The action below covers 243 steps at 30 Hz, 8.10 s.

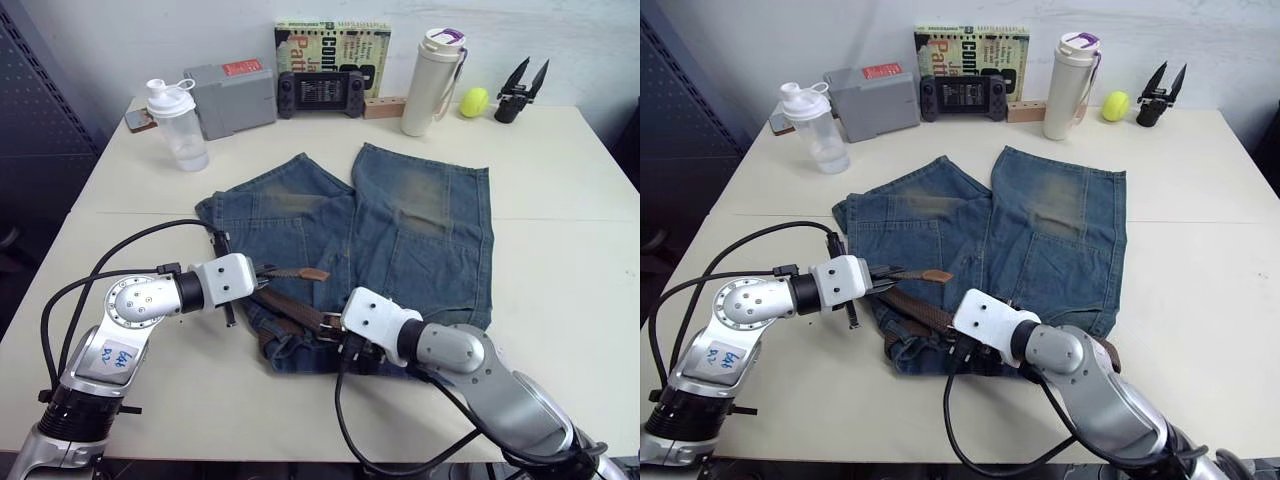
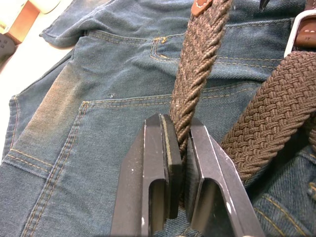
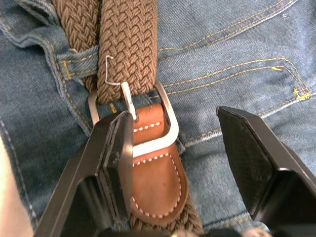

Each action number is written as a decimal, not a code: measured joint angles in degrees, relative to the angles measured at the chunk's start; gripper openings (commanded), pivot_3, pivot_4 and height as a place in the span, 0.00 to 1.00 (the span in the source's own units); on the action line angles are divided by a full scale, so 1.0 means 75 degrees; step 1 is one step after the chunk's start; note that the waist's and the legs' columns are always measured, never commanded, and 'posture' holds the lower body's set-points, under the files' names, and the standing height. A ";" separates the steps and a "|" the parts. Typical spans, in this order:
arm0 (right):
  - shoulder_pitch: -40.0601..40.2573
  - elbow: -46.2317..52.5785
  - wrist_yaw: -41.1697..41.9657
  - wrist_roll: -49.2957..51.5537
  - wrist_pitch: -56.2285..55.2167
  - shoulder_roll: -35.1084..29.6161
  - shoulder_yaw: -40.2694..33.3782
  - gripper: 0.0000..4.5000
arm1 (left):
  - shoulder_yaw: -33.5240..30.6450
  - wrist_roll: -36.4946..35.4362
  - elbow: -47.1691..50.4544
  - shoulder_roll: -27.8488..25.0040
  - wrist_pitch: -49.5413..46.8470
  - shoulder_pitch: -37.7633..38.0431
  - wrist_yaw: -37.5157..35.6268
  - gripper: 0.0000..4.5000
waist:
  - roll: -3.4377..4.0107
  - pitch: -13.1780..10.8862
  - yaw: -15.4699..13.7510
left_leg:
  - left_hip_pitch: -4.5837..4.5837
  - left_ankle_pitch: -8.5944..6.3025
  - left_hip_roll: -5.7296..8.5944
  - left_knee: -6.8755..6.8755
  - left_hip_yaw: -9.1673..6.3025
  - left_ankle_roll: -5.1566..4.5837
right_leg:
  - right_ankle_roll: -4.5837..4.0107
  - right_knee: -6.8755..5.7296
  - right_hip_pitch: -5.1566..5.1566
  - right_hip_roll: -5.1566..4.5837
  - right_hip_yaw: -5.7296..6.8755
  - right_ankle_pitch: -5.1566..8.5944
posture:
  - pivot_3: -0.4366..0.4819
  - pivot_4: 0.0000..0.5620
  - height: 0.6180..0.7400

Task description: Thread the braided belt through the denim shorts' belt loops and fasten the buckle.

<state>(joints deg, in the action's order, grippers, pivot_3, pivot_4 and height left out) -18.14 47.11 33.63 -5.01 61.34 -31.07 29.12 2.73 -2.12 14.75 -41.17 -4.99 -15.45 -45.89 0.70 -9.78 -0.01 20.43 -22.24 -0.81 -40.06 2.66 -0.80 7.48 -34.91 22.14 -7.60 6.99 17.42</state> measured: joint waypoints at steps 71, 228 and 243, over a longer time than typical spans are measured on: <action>0.2733 -0.0207 -0.0736 -0.2515 -0.4686 -0.1042 -0.0595 0.65 | -0.0225 -0.0626 -0.0553 0.0592 -0.0256 -0.1072 0.0028 0.00 | -0.0017 0.0000 -0.0029 | 0.0022 0.0001 -0.0004 -0.0011 0.0045 -0.0001 | 0.0000 -0.0012 0.0038 0.0003 -0.0017 0.0000 | 0.48 0.27 0.92; 0.2313 0.0660 0.3655 -0.3160 -0.1730 0.0140 -0.2651 0.98 | 0.2500 0.1220 -0.2276 0.2286 0.1024 -0.2239 -0.1634 0.00 | -0.0023 0.0004 -0.0203 | 0.0015 0.0002 -0.0001 -0.0039 0.0116 -0.0004 | 0.0000 -0.0037 0.0031 0.0000 -0.0017 0.0000 | 0.48 0.27 0.92; 0.0474 0.0682 0.4077 -0.0533 -0.0824 -0.1157 -0.4199 0.98 | 0.2564 0.1223 -0.2289 0.2353 0.1020 -0.2243 -0.1628 0.00 | -0.0024 0.0004 -0.0201 | 0.0016 0.0001 0.0001 -0.0043 0.0115 -0.0006 | 0.0001 -0.0039 0.0031 -0.0002 -0.0016 0.0000 | 0.48 0.27 0.92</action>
<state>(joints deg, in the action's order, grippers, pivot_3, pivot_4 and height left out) -14.59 52.23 64.21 -9.00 55.16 -39.75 -2.37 21.95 7.05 -2.42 -23.52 2.66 -32.27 -58.10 0.52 -9.75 -1.52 20.55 -22.24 -0.81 -40.39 3.52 -0.85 7.49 -35.20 22.38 -7.61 6.87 17.42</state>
